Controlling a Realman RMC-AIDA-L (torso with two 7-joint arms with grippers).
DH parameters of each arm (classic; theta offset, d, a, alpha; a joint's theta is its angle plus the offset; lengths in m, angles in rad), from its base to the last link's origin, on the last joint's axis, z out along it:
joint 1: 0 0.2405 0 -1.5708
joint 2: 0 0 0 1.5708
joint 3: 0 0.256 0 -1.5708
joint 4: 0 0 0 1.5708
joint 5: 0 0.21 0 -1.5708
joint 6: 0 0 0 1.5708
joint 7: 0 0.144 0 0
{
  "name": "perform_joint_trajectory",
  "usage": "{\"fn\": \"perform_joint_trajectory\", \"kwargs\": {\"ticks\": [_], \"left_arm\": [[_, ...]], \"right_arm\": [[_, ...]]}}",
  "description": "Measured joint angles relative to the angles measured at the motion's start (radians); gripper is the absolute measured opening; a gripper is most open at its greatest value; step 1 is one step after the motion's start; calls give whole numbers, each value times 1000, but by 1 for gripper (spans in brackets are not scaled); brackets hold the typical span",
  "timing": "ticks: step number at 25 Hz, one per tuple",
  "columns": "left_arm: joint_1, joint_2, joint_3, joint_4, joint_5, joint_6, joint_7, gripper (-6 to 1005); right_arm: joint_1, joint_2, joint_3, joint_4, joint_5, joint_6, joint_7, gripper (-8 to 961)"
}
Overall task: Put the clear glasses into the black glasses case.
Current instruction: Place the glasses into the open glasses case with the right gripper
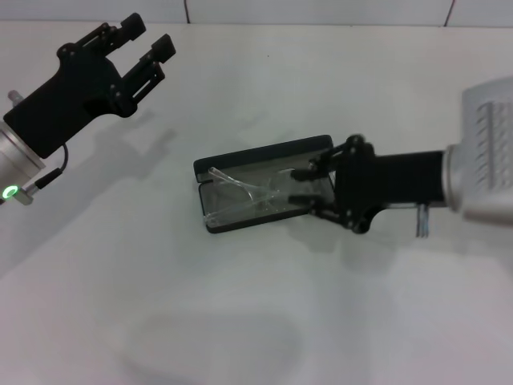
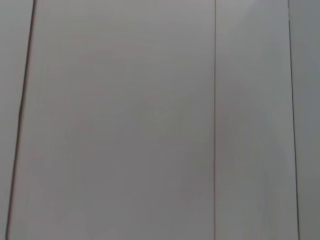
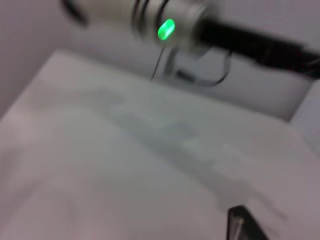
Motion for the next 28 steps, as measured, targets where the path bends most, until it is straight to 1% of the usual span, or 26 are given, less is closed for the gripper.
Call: {"fn": "perform_joint_trajectory", "kwargs": {"ticks": [1,3,5,8,12,13,14,16,19,24,28], "left_arm": [[-1,0,0,-2,0,0,0,524],[-3,0,0,-3,2,0,-1,524],[-3,0,2,-3,2,0,-1,524],[-4,-2,8,-7,3,0,2,523],[-3,-3,17,-14,4,0,7,523],[-1,-4,18,-14,5,0,7,523],[-1,-4,18,-14,5,0,7,523],[0,-4,19,-17,5,0,7,523],[1,-4,29,-24,2,0,3,524],[4,-5,33,-29,0,1,1,524],[4,-6,33,-30,2,3,0,523]], "right_arm": [[13,0,31,35,35,-23,-16,244],[59,0,60,140,91,-37,-54,243],[103,2,62,210,115,-43,-68,243],[158,5,54,267,126,-70,-71,243],[207,6,26,270,128,-83,-63,244],[234,6,5,271,128,-77,-62,244],[234,6,5,271,128,-77,-62,244],[259,7,-21,280,128,-58,-59,244],[293,8,-83,299,130,-1,-48,244],[327,7,-208,307,124,146,-1,243],[330,6,-237,297,91,199,65,243]]}}
